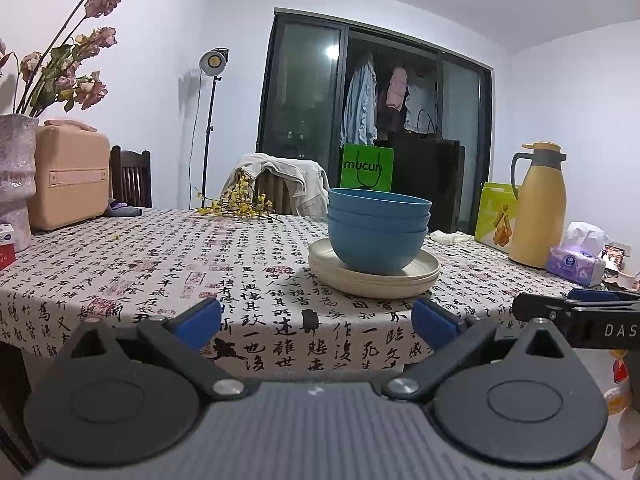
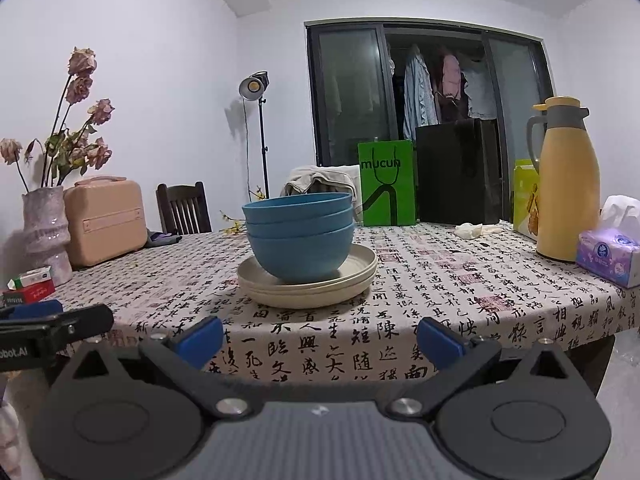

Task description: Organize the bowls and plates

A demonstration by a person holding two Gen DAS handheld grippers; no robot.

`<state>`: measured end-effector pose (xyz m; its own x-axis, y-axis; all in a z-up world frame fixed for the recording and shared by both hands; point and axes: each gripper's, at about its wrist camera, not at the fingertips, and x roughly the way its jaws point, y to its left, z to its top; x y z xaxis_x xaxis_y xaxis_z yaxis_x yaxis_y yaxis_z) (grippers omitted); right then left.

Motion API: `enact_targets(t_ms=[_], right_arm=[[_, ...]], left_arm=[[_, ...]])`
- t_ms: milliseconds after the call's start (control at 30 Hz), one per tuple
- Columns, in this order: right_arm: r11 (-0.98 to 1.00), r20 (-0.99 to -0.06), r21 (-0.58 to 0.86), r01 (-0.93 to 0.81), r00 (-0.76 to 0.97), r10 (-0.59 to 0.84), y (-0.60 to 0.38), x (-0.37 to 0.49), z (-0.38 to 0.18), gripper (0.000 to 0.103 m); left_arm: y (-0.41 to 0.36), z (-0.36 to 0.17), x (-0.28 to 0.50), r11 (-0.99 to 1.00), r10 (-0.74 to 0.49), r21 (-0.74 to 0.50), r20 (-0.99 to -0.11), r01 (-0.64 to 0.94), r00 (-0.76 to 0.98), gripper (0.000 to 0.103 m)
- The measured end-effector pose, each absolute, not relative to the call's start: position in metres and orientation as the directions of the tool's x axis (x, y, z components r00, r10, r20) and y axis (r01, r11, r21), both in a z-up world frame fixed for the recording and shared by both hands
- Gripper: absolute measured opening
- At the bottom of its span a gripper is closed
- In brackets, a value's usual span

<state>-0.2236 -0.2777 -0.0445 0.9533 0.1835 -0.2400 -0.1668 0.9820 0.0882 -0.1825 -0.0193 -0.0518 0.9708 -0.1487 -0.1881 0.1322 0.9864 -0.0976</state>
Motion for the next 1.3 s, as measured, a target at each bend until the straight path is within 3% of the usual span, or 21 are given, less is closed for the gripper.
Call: enact_targets(t_ms=[1300], right_arm=[[0.982,-0.234,0.077,-0.17,0.955,0.184,-0.2768,-0.2257,-0.0439,0.103]], left_arm=[[-0.0212,-0.0525,-0.1875,0.986,-0.159,-0.082,-0.166,0.147,0.973,0.103]])
